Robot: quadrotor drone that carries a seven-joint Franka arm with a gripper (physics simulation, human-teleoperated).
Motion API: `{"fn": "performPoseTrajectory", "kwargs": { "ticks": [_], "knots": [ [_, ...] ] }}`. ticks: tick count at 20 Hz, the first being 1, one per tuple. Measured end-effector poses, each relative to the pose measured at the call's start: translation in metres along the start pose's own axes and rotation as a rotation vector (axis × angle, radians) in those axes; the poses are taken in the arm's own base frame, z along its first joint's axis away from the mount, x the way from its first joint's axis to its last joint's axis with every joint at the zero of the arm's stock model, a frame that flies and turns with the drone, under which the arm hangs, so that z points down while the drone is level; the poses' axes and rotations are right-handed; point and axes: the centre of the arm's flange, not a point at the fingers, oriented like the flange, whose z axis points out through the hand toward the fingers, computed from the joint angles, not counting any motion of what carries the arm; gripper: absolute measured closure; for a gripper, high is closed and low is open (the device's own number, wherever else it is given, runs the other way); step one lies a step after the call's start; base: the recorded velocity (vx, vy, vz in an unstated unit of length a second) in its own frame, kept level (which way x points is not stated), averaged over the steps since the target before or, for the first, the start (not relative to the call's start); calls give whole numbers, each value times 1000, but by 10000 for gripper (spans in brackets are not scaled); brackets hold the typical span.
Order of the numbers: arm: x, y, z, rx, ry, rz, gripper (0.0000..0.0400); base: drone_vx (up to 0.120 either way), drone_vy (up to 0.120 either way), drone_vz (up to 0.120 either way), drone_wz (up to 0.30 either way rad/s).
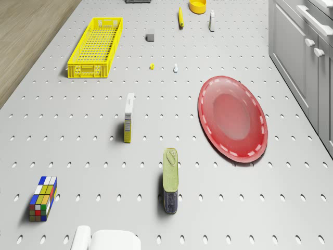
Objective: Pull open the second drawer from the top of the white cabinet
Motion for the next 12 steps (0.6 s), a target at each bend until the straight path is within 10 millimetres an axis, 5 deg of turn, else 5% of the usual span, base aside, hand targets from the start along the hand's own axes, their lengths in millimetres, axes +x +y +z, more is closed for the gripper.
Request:
{"fn": "performPoseTrajectory", "kwargs": {
  "ticks": [12],
  "knots": [
    [0, 0, 0, 1, 0, 0, 100, 120, -113, 0, 0]
  ]
}}
